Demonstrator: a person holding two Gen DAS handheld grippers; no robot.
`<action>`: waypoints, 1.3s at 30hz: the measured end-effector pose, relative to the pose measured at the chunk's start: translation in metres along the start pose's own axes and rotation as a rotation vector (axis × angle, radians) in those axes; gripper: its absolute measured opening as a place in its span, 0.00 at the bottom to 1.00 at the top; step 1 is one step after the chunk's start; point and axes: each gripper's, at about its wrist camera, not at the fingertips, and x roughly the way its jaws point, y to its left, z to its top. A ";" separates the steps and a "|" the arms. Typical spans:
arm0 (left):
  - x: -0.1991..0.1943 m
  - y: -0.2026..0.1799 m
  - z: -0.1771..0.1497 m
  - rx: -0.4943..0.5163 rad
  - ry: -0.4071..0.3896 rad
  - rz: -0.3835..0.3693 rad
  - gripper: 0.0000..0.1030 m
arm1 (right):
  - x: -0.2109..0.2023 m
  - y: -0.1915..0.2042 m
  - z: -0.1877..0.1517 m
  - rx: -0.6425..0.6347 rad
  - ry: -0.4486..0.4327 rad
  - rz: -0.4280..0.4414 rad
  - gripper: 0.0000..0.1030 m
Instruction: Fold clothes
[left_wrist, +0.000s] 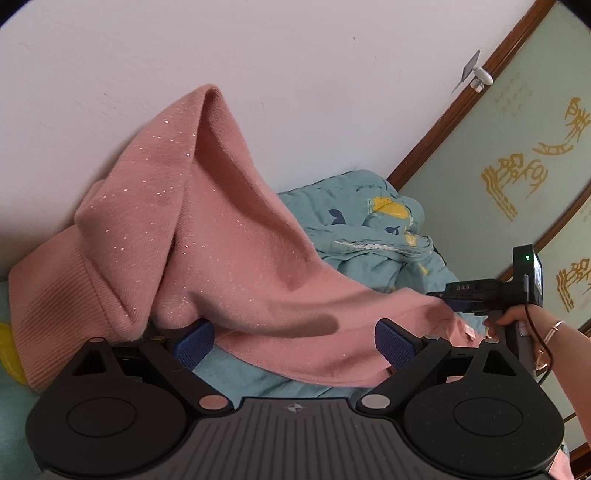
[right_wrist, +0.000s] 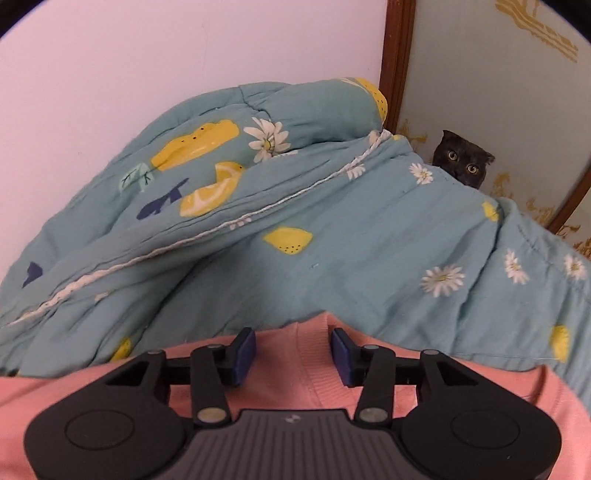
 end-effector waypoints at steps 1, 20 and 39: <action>0.001 -0.001 -0.001 0.004 0.002 0.002 0.92 | 0.000 0.002 -0.001 -0.013 -0.009 -0.004 0.06; 0.002 0.001 -0.002 -0.017 0.026 -0.009 0.92 | -0.010 -0.006 0.008 0.028 -0.178 -0.193 0.29; -0.004 0.005 0.001 -0.052 0.031 -0.028 0.92 | -0.011 0.182 -0.022 -1.105 -0.024 0.095 0.29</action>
